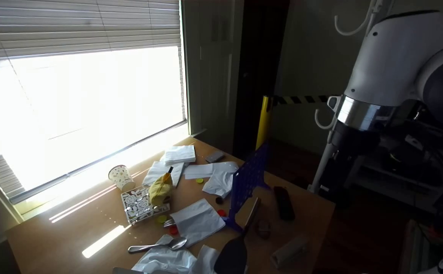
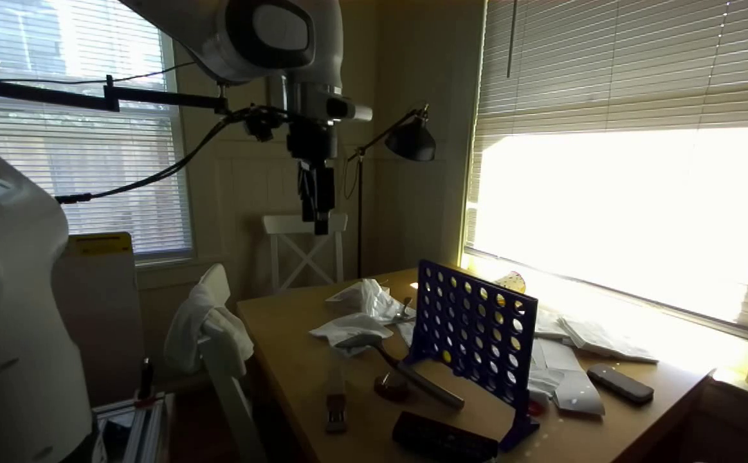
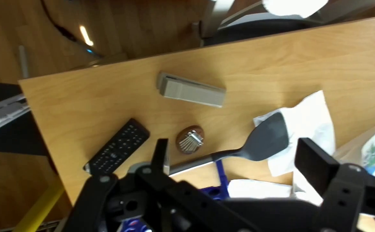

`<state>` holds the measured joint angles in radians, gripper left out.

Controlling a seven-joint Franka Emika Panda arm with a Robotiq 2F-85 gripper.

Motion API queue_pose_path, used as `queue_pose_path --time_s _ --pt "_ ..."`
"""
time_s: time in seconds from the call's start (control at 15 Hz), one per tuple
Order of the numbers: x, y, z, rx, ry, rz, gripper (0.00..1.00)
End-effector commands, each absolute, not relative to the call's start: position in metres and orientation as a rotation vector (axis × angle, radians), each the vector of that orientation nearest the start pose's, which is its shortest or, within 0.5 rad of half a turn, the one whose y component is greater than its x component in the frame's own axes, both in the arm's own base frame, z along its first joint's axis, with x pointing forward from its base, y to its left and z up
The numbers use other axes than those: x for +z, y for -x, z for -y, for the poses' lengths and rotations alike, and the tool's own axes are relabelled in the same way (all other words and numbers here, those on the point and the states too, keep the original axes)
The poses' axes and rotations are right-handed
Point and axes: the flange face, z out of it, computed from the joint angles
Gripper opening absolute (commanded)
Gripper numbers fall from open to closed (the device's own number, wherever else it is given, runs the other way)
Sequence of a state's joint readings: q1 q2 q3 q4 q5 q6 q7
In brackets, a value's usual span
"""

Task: Push down on the stapler

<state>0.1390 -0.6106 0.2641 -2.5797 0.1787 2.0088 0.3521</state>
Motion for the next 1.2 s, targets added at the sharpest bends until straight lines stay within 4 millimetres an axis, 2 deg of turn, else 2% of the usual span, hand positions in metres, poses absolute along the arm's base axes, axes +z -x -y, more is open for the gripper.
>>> queue_pose_path --time_s 0.0,0.27,0.67,0.73,0.8,0.87,1.13 --pt "0.439 -0.332 -0.125 -0.121 3.254 -0.215 1.0" --pt "0.417 -0.335 -0.098 -0.147 3.279 -0.216 1.0" --pt "0.386 -0.345 -0.075 -0.072 3.142 -0.155 1.0" --pt "0.382 -0.348 -0.073 -0.033 3.135 -0.144 1.0" --pt "0.377 -0.349 -0.068 -0.019 3.188 -0.212 1.0" --pt "0.388 -0.344 -0.071 -0.049 3.178 -0.188 1.0" --pt "0.378 -0.346 -0.068 -0.004 3.182 -0.201 1.0"
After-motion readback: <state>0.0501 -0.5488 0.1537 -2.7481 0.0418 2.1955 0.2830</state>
